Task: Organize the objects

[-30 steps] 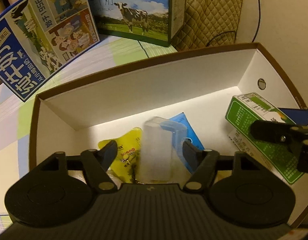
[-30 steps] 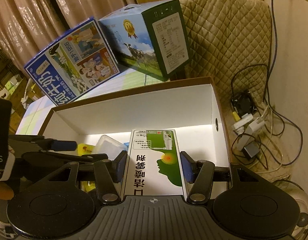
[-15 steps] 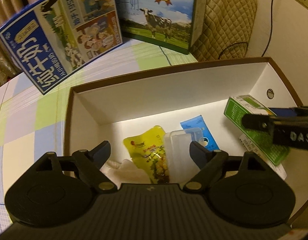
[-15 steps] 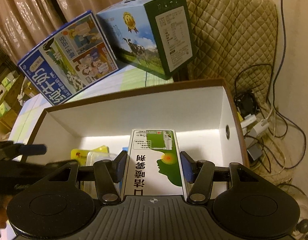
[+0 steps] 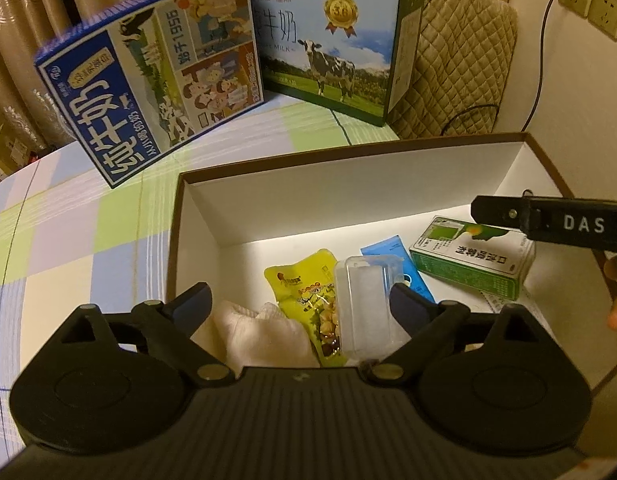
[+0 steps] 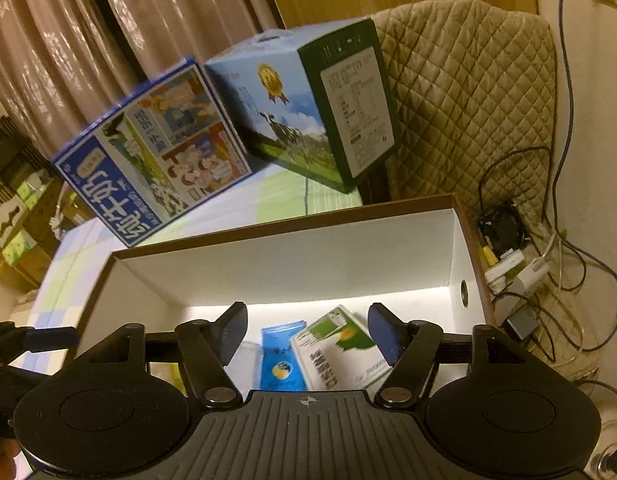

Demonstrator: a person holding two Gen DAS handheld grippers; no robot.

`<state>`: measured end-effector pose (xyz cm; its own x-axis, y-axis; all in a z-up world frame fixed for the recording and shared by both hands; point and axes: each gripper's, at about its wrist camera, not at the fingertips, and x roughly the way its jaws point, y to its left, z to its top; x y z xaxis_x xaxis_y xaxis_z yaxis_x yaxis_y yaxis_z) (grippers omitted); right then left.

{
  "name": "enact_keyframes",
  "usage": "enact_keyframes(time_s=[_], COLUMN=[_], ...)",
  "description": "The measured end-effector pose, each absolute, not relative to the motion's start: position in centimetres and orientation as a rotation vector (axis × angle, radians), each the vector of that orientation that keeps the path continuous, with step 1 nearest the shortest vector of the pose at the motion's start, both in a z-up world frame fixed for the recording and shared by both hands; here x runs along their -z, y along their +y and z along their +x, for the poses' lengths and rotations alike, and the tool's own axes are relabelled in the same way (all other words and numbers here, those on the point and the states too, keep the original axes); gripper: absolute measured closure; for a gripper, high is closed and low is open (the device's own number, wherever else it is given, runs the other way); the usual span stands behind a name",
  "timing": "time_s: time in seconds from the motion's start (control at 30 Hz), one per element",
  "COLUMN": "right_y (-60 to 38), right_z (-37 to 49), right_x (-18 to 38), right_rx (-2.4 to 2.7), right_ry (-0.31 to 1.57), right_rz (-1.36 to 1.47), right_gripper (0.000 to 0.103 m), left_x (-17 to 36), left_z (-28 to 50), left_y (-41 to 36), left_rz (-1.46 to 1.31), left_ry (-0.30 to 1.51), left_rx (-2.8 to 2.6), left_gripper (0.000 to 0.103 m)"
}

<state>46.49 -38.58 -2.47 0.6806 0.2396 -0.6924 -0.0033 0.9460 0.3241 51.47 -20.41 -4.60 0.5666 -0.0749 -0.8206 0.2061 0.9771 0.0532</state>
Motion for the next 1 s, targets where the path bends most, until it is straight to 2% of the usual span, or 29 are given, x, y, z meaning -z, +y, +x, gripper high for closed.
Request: enact_keyframes(time_s=[0.43, 1.0], right_y=[-37.3, -26.3], right_z=[37.3, 27.7], right_x=[-0.7, -1.2], right_rx=[-0.094, -0.12], right_ry=[0.775, 0.848], right_rz=[0.322, 0.26], right_gripper=[0.033, 0.033], left_x=[1.4, 0.3], left_z=[45.0, 34.0], left_y=[-15.8, -5.3], left_rz=[0.051, 0.016], left_ry=[0.887, 0.871], left_rx=[0.157, 0.127], left_gripper=[0.005, 0.004])
